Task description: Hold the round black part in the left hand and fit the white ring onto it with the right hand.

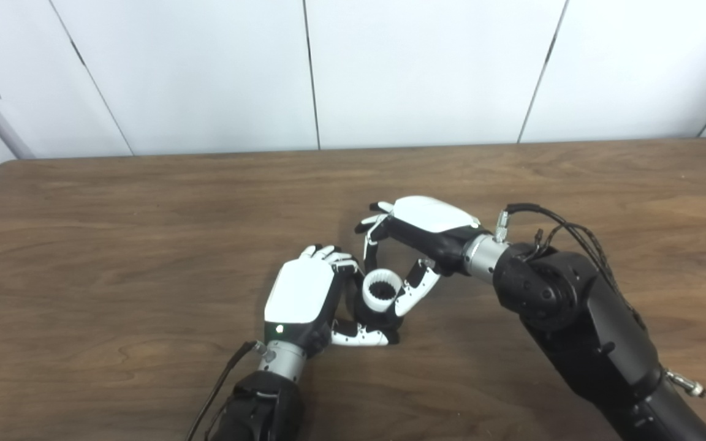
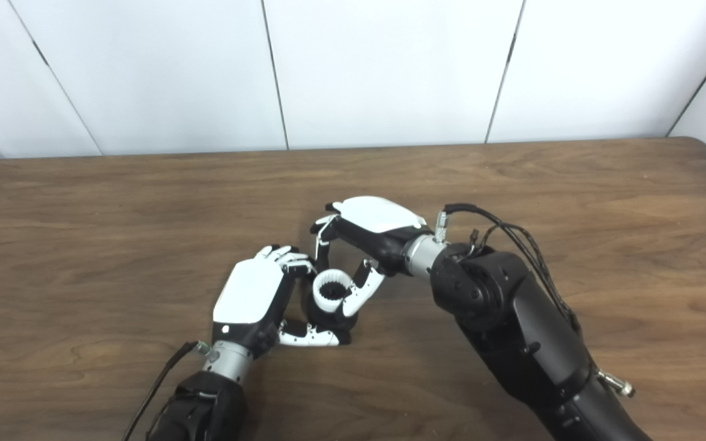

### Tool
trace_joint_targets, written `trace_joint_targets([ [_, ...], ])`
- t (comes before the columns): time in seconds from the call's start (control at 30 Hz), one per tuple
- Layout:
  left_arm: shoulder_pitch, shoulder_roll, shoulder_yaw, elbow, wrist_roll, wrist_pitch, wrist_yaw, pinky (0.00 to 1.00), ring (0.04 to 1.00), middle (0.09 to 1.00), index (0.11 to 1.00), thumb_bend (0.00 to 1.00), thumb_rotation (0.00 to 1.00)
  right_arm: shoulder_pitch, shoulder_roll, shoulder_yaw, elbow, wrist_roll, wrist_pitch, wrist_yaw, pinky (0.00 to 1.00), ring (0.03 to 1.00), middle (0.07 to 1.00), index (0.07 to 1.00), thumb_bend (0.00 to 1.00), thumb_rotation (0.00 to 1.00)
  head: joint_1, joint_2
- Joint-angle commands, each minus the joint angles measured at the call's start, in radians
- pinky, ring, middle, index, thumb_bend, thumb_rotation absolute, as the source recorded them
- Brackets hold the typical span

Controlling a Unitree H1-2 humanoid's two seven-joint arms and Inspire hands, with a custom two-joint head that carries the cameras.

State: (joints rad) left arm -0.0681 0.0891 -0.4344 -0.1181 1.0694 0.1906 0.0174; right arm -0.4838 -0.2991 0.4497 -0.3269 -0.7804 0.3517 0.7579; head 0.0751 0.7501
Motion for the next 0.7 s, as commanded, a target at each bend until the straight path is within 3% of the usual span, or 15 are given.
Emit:
trace_joint_targets([
  [0.0, -0.026, -0.010, -0.001, -0.020, 0.013, 0.001, 0.008, 0.92, 0.870, 0.769, 0.486, 0.52, 0.05, -0.040, 0.000, -0.005, -0.006, -0.003, -0.018, -0.017, 0.97, 1.000, 0.881, 0.485, 0.52, 0.13, 0.002, 0.000],
  [0.67, -0.022, -0.014, -0.007, -0.019, 0.022, 0.009, 0.010, 0.92, 0.870, 0.769, 0.486, 0.52, 0.05, -0.034, -0.003, -0.010, 0.004, 0.003, -0.028, -0.031, 0.97, 1.000, 0.882, 0.484, 0.52, 0.13, 0.002, 0.007],
])
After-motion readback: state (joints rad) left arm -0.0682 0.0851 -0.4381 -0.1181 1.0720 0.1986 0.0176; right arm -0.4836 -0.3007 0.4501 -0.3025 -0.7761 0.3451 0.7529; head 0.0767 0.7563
